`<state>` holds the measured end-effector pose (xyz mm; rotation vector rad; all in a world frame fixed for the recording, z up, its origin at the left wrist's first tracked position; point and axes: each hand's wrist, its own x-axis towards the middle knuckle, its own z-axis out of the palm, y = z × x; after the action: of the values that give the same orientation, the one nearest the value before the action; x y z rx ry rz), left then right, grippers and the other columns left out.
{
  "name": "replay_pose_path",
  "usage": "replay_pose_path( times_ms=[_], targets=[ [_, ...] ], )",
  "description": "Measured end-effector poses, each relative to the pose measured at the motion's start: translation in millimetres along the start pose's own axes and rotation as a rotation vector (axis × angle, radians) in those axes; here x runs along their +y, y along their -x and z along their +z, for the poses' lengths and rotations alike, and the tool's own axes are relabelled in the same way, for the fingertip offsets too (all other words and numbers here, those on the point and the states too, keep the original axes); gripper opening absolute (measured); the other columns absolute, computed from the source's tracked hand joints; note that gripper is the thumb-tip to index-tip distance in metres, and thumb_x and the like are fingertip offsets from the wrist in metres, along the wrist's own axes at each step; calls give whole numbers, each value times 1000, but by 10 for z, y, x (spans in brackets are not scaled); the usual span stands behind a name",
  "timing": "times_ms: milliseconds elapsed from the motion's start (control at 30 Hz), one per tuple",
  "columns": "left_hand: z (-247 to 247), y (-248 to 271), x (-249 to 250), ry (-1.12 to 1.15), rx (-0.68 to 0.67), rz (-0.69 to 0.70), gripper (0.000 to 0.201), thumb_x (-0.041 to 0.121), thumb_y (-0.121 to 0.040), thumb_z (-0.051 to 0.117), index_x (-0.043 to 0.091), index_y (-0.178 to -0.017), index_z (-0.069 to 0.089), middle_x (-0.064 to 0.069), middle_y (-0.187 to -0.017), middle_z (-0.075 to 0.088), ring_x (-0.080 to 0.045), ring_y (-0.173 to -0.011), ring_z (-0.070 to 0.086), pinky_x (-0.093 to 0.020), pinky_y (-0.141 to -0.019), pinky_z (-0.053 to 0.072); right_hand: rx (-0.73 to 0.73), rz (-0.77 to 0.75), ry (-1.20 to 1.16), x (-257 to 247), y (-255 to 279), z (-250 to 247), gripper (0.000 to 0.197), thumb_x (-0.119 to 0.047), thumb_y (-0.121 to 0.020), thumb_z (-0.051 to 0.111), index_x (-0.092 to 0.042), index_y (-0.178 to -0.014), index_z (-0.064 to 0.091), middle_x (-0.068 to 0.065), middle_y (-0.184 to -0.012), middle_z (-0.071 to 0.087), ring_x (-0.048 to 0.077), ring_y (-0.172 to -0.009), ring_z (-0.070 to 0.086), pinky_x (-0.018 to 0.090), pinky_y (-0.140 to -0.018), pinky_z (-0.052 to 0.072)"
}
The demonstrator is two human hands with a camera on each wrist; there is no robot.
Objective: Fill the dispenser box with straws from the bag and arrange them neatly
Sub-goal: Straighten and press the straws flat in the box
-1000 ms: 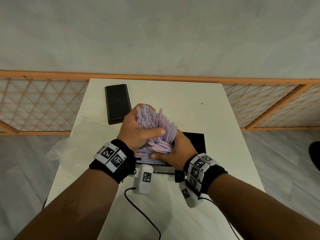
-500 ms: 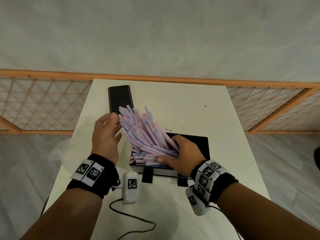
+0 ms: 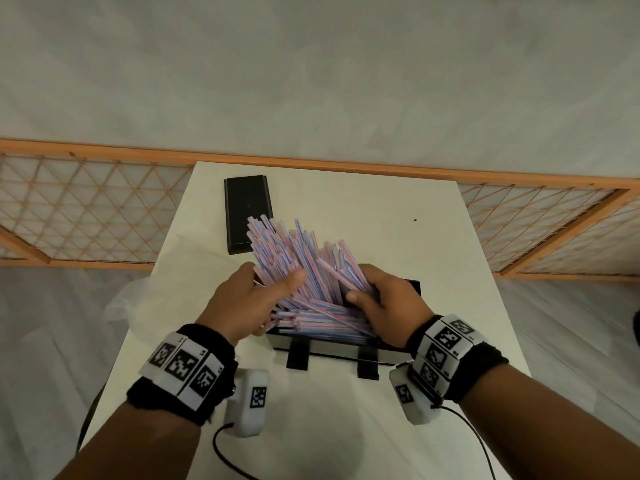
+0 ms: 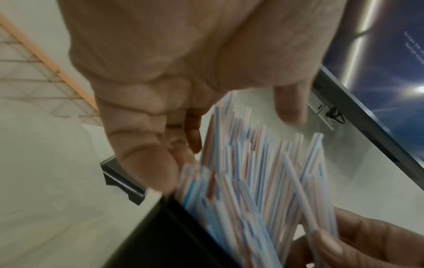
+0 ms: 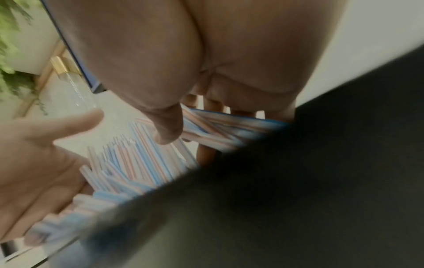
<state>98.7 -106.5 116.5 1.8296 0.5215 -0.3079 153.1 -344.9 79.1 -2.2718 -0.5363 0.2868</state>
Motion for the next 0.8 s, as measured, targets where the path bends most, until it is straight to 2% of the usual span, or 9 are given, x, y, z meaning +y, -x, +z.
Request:
replay_pose_path(
  times_ms=[67, 133, 200, 267, 367, 467, 567, 700, 800],
  targets=[
    [-65, -2, 0, -155, -123, 57, 50, 63, -63, 83, 37, -103, 67, 17, -87, 74, -2, -72, 66, -26, -64, 52, -51, -11, 7, -10, -21, -16, 30, -21, -96, 58, -26, -125, 59, -7, -106, 68, 12, -97, 62, 27, -89, 47],
    [-115, -19, -24, -358, -191, 123, 53, 40, -63, 94, 37, -106, 63, 22, -89, 72, 9, -77, 62, -20, -67, 45, -110, -2, 37, -4, -29, -14, 34, -28, -92, 59, -28, -126, 59, -5, -109, 68, 14, -100, 62, 31, -92, 47],
    [-149, -19, -61, -468, -158, 115, 56, 30, -63, 95, 37, -105, 59, 17, -92, 67, 4, -83, 59, -20, -66, 44, -122, 42, 110, 24, -9, -10, 44, -36, -89, 63, -28, -131, 56, -3, -117, 65, 15, -107, 60, 34, -97, 46],
    [-163, -31, -107, -452, -116, 97, 49, 25, -64, 93, 35, -99, 61, 7, -87, 66, -7, -73, 61, -26, -65, 51, -23, 81, 184, 59, 58, -32, 53, -35, -86, 71, -23, -135, 53, -2, -119, 60, 16, -109, 56, 30, -97, 44],
    [-162, -20, -143, -376, -94, 91, 38, 14, -69, 91, 29, -93, 65, -3, -77, 64, -13, -56, 60, -27, -54, 54, 186, 36, 244, 58, 219, -28, 33, -34, -79, 74, -21, -106, 59, -9, -95, 54, 16, -86, 53, 27, -75, 42],
    [-140, -19, -149, -367, -83, 131, 28, 12, -72, 87, 28, -87, 70, -4, -72, 67, -17, -56, 67, -27, -54, 57, -17, 25, 234, -15, 335, 70, 37, -60, -76, 62, -25, -83, 54, -11, -76, 53, 11, -68, 50, 28, -62, 43],
    [-101, -27, -107, -388, -43, 174, 19, 15, -73, 83, 29, -80, 72, 1, -64, 70, -13, -57, 67, -29, -63, 57, -241, -2, 350, -34, 338, 205, 48, -74, -75, 52, -29, -88, 49, -12, -81, 49, 12, -75, 48, 28, -68, 41],
    [-42, -12, -71, -346, -7, 155, 11, 11, -72, 77, 20, -75, 71, 4, -60, 69, -12, -53, 66, -30, -63, 59, -257, 45, 367, -47, 219, 224, 44, -67, -78, 61, -27, -91, 50, -5, -91, 53, 15, -83, 49, 27, -74, 40],
    [-25, 8, -96, -305, 21, 150, 10, 10, -72, 78, 18, -73, 71, 5, -61, 70, -15, -55, 70, -41, -67, 63, -221, -5, 318, -45, 191, 205, 51, -68, -72, 59, -21, -90, 55, -3, -91, 58, 17, -84, 52, 29, -76, 45]
  ],
)
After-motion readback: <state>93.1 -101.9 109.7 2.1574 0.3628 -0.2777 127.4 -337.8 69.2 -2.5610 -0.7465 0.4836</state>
